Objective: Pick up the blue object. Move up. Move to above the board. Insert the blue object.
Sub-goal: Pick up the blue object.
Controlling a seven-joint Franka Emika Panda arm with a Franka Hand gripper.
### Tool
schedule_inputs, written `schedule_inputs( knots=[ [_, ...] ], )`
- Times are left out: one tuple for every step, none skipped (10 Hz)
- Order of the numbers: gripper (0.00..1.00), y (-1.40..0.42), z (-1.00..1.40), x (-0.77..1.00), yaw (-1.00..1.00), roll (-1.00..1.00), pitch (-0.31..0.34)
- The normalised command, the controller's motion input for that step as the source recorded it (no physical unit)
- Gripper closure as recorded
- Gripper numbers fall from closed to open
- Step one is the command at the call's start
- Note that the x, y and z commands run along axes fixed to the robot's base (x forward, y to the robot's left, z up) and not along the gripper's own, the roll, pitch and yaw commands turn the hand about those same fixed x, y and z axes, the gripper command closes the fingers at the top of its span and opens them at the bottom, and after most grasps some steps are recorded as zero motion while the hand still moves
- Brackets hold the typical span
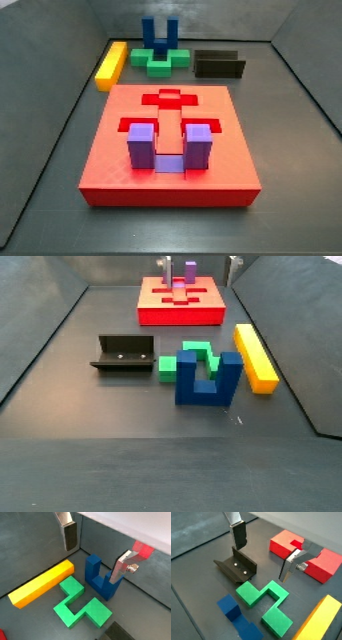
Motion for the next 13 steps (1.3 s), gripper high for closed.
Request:
schedule_inputs(
  knots=[
    [0.00,-0.14,-0.10,0.00,0.00,0.06,-0.009],
    [0.00,0.00,-0.11,0.35,0.00,0.12,0.000],
    [0.00,0.28,0.00,0.54,0.00,0.01,0.000],
    [0.00,0.56,0.07,0.58,-0.04,0.00,0.047],
    [0.00,0.55,0.02,0.67,-0.10,0.00,0.053],
    [0.00,0.50,0.00,0.66,-0.12,0.00,0.024],
    [0.00,0.56,0.00,0.71,-0.08,-0.03,0.020],
    [0.00,0.39,-0.02,0.64,-0.10,0.00,0.016],
    [0.00,0.17,-0.23,0.47,-0.18,0.24,0.023],
    [0.00,0.10,-0.25,0.00,-0.21,0.50,0.043],
    [0.00,0.00,-0.22,0.00,-0.20,0.50,0.043],
    [0.00,0.00,-0.19,0.06,-0.20,0.50,0.044],
    [0.00,0.00,-0.20,0.02,-0.18,0.50,0.063]
  ],
)
